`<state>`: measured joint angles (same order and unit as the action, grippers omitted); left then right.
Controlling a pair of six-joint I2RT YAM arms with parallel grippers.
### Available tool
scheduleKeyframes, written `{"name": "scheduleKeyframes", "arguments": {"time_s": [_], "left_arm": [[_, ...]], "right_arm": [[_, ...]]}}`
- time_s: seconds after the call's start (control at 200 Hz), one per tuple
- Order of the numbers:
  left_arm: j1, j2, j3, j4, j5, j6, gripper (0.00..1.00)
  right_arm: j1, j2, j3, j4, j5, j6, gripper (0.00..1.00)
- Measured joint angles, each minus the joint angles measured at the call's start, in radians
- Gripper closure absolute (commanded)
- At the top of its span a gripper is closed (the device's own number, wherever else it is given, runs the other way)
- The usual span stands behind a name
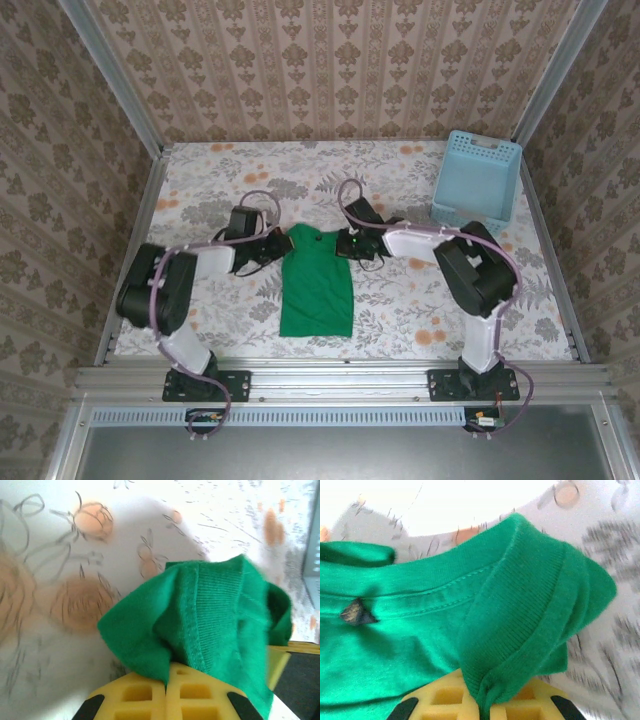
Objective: Fold the inside-out t-shirt
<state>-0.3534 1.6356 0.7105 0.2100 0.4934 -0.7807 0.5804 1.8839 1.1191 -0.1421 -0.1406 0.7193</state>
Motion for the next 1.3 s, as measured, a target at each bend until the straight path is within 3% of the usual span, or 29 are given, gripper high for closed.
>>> {"name": "scheduleKeyframes", "arguments": {"time_s": [0.205,0.365,0.51,0.735,0.88,0.98,1.16,1.245,1.3], "left_arm": [[-0.04,-0.293,-0.126,0.003,-0.042,-0.034,1.0],[-0.037,-0.332,-0.113,0.003,-0.072,-0.065,1.0],[0.004,-0.253,0.043,-0.013,-0.061,-0.066,1.0],[0.103,-0.079,0.42,-0.023,-0.007,-0.069,1.0],[0.093,-0.123,0.43,-0.002,0.002,-0.059,1.0],[0.055,-0.231,0.268,0.05,-0.002,-0.041,1.0],[-0.103,-0.418,-0.119,0.117,-0.045,-0.012,1.0],[-0.154,-0.434,-0.194,0.111,-0.046,-0.008,1.0],[-0.209,-0.52,-0.278,0.127,-0.13,-0.013,1.0]], "right_arm": [[0.0,-0.238,-0.171,0.083,-0.01,0.029,1.0],[-0.032,-0.275,-0.144,0.116,-0.033,0.039,1.0],[-0.089,-0.244,-0.008,0.092,-0.064,0.033,1.0],[-0.17,-0.126,0.381,0.009,-0.114,-0.022,1.0],[-0.188,-0.123,0.476,0.012,-0.146,-0.055,1.0],[-0.174,-0.169,0.365,0.067,-0.163,-0.07,1.0],[-0.085,-0.31,-0.077,0.16,-0.164,-0.096,1.0],[-0.052,-0.318,-0.164,0.152,-0.167,-0.096,1.0],[-0.029,-0.377,-0.279,0.24,-0.15,-0.085,1.0]]}}
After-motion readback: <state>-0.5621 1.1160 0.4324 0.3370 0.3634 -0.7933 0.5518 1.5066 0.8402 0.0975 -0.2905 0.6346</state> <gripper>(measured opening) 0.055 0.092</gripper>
